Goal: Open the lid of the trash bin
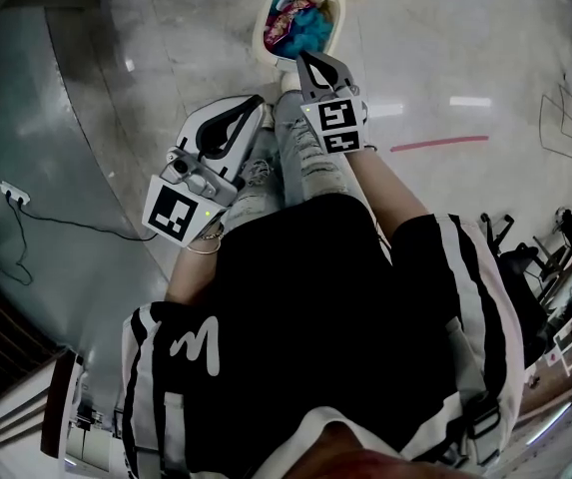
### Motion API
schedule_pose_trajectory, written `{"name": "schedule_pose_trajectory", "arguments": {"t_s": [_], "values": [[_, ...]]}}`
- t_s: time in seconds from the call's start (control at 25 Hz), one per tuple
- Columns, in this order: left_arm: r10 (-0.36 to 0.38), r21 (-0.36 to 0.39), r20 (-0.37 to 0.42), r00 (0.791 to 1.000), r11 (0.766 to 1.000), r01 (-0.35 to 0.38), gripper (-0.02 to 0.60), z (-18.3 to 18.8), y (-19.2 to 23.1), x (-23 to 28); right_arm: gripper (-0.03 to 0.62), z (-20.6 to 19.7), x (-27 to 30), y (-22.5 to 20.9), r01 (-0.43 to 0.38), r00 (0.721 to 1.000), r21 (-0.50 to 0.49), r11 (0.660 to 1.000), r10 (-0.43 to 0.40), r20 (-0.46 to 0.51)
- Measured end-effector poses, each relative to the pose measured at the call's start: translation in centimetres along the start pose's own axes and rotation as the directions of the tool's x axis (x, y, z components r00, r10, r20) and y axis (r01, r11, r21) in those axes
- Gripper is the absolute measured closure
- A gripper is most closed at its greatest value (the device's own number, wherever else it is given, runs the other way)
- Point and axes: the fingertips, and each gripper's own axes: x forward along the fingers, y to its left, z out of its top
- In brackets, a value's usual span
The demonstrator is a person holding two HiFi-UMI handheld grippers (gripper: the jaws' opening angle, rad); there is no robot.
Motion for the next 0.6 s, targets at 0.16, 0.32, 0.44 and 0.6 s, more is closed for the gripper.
{"name": "schedule_pose_trajectory", "arguments": {"t_s": [0.16, 0.32, 0.44, 0.6], "values": [[-0.015, 0.008, 0.001, 1.000, 1.000, 0.015, 0.576, 0.7, -0.1, 0.3, 0.583, 1.0, -0.8, -0.4, 0.013, 1.000, -0.003, 1.000, -0.013, 0.021], [-0.025, 0.015, -0.002, 1.000, 1.000, 0.025, 0.575, 0.9, -0.4, 0.6, 0.583, 1.5, -1.6, -0.7, 0.020, 0.999, 0.007, 1.000, -0.020, 0.041], [-0.030, 0.025, -0.004, 1.000, 0.999, 0.030, 0.576, 1.2, -0.6, 0.7, 0.583, 2.6, -2.4, -0.6, 0.019, 0.997, 0.009, 1.000, -0.020, 0.068], [-0.036, 0.035, -0.002, 0.999, 0.999, 0.036, 0.575, 1.8, -1.2, 0.8, 0.583, 4.1, -3.8, -0.3, 0.016, 0.994, 0.006, 1.000, -0.016, 0.105]]}}
